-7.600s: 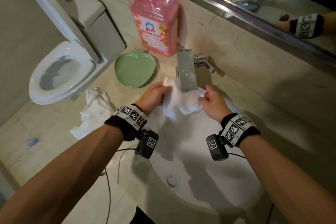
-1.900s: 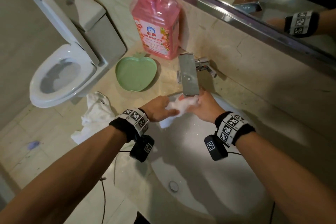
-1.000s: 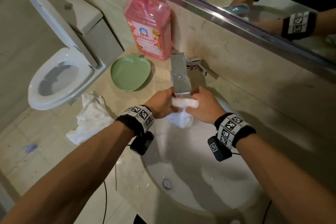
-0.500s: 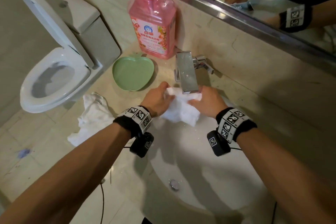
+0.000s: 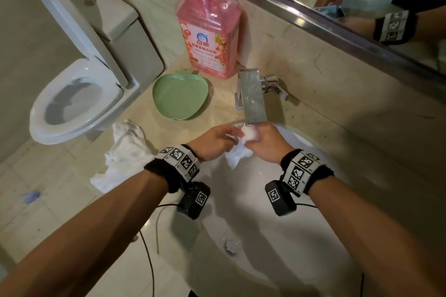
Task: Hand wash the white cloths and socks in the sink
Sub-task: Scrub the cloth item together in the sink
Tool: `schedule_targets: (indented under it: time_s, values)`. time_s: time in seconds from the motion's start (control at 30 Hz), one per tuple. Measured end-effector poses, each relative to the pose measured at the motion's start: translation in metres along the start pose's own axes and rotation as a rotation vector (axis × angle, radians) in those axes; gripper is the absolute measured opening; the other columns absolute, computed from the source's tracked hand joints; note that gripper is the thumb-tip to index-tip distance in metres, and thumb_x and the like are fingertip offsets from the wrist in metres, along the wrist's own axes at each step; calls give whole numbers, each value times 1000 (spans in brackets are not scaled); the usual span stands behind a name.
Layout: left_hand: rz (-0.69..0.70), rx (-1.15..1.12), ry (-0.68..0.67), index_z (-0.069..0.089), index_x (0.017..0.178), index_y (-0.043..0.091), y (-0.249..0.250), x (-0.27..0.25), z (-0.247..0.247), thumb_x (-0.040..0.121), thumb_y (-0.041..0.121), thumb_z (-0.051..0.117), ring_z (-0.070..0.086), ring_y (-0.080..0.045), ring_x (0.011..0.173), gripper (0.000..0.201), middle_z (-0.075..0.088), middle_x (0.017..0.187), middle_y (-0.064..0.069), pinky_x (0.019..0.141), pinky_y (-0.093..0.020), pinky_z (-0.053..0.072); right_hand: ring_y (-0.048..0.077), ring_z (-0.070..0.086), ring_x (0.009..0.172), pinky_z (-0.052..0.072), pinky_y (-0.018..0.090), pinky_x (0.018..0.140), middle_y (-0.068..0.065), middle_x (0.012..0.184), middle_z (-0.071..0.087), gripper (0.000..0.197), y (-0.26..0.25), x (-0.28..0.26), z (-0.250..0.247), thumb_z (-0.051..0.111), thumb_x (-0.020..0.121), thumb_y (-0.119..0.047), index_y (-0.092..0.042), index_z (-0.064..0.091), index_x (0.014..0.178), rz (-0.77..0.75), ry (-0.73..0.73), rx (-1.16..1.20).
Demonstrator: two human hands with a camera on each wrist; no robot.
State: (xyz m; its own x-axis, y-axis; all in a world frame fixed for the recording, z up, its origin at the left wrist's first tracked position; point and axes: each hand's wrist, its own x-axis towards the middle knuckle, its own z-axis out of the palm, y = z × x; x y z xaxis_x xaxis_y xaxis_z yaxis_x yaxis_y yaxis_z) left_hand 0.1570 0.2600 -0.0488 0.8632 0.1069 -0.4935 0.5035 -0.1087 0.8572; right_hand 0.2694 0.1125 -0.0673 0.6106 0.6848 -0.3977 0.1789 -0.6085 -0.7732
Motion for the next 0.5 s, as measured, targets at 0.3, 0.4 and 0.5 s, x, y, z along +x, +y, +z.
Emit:
schedule_targets:
  time_s: [0.3, 0.4, 0.5]
  values:
    - [44, 230, -118, 45, 131, 13, 1, 28, 12, 64, 2, 86, 62, -20, 98, 80, 60, 114, -3, 83, -29, 51, 23, 68, 101, 57, 45, 91, 3, 101, 74, 28, 9, -7, -20, 63, 80, 5, -20, 69, 91, -47, -52, 211]
    - [11, 368, -66, 55, 127, 15, 2, 41, 17, 66, 13, 87, 62, -25, 109, 69, 64, 121, -5, 99, -40, 50, 20, 66, 90, 56, 43, 79, 7, 93, 71, 33, 19, -10, -27, 67, 79, 3, -29, 62, 77, -66, -5, 238]
    - [42, 517, -14, 62, 118, 20, 0, 50, 22, 80, 20, 78, 64, -18, 101, 41, 67, 116, -5, 92, -32, 48, 10, 65, 88, 53, 27, 72, -8, 96, 70, 43, 26, -14, -36, 77, 71, 0, -39, 62, 77, -71, -55, 253]
